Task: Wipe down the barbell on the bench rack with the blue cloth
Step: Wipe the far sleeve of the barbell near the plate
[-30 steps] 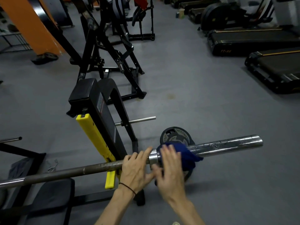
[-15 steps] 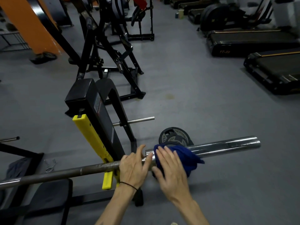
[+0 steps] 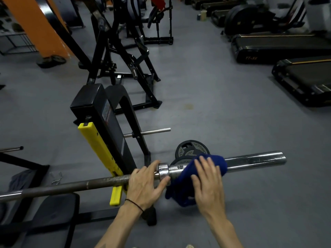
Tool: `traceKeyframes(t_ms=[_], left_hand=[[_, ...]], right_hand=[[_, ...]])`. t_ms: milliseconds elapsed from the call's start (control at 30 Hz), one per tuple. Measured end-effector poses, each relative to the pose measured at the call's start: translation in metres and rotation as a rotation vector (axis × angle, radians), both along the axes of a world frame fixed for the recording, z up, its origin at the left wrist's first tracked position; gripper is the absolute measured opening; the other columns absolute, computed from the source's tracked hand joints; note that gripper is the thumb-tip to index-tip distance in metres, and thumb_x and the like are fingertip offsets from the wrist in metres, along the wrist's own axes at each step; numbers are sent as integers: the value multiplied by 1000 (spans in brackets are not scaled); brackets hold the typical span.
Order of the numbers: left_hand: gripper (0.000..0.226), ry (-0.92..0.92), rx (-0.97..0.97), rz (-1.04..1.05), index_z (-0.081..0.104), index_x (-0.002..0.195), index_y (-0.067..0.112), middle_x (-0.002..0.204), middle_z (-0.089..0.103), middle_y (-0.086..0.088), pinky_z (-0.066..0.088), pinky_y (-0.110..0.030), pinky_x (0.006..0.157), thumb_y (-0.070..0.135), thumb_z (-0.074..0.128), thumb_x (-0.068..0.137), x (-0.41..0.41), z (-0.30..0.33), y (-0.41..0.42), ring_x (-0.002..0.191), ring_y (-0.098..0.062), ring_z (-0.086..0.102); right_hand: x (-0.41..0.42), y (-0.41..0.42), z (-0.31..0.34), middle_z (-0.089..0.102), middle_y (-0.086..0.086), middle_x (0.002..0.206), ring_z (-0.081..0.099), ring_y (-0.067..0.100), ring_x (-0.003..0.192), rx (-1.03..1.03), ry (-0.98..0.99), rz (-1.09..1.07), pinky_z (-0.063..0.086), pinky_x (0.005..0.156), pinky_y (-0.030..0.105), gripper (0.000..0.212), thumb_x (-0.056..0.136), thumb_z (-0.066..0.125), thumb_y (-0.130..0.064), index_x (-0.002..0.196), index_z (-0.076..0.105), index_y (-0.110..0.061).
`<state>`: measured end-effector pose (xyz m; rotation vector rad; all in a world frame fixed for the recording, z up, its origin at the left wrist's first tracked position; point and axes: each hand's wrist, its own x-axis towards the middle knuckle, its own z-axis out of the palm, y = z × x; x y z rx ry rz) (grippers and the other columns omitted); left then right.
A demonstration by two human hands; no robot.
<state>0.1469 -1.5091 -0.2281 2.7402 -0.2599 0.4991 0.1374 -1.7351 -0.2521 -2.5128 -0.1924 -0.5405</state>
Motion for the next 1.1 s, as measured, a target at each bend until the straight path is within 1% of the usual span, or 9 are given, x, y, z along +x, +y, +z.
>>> traceKeyframes(t_ms=[133, 300, 433, 533, 600, 700, 800, 933, 1100], left_hand=[[59, -17, 13, -5, 56, 130, 21, 88, 65, 8, 47, -34, 70, 66, 33, 99, -1, -2, 1, 72, -10, 57], [60, -5, 18, 15, 59, 129, 21, 90, 65, 9, 44, -31, 72, 66, 31, 99, 0, -5, -1, 74, -9, 56], [58, 23, 17, 29, 54, 132, 24, 87, 60, 11, 44, -33, 73, 65, 29, 100, -1, -3, -3, 73, -9, 53], [57, 41, 27, 33, 53, 133, 25, 89, 61, 10, 43, -33, 74, 65, 28, 101, -1, -3, -3, 75, -9, 54], [57, 39, 38, 29, 55, 133, 24, 92, 64, 10, 42, -31, 76, 64, 29, 101, -2, -3, -3, 77, -10, 56], [59, 53, 20, 21, 55, 133, 25, 94, 65, 11, 43, -30, 77, 65, 27, 100, -3, -2, -1, 78, -8, 56], [58, 58, 17, 25, 54, 133, 27, 93, 63, 12, 41, -29, 76, 66, 28, 100, -4, 1, -2, 76, -7, 54], [57, 38, 57, 52, 56, 131, 25, 90, 62, 11, 36, -27, 72, 64, 27, 101, -2, 1, -5, 74, -8, 53], [61, 41, 38, 139, 66, 117, 26, 82, 66, 11, 38, -30, 68, 61, 18, 104, 5, -3, -8, 71, -8, 58]], right_hand=[[-7, 47, 5, 39, 5, 164, 18, 19, 158, 156, 59, -45, 4, 129, 41, 65, 111, 25, -52, 153, 46, -8], [-9, 47, 3, 37, 1, 165, 20, 14, 158, -47, 21, 218, 11, 128, 40, 59, 111, 27, -51, 156, 43, -14], [2, -17, -5, 39, 1, 163, 20, 18, 158, 6, -25, -18, 10, 129, 42, 58, 111, 26, -45, 151, 51, -12], [-2, 15, 0, 42, 7, 161, 17, 24, 158, 104, 18, -101, 0, 130, 41, 63, 110, 25, -49, 151, 48, -7], [-9, 54, 4, 42, 5, 162, 16, 21, 158, 66, 50, 57, -3, 129, 39, 64, 111, 23, -53, 153, 46, -11], [-10, 56, 5, 42, -1, 162, 20, 14, 157, -53, 66, 219, 6, 128, 39, 59, 111, 24, -52, 154, 45, -18], [6, 8, 2, 54, 2, 153, 29, 17, 153, -69, -20, 86, 15, 127, 44, 53, 111, 28, -43, 146, 58, -17], [3, 17, 3, 48, 5, 157, 23, 23, 157, 69, 44, -53, -1, 130, 40, 60, 110, 25, -49, 148, 53, -12], [-6, 42, 0, 40, -1, 163, 18, 16, 158, -72, 39, 239, 5, 129, 40, 58, 111, 24, -51, 156, 43, -19]])
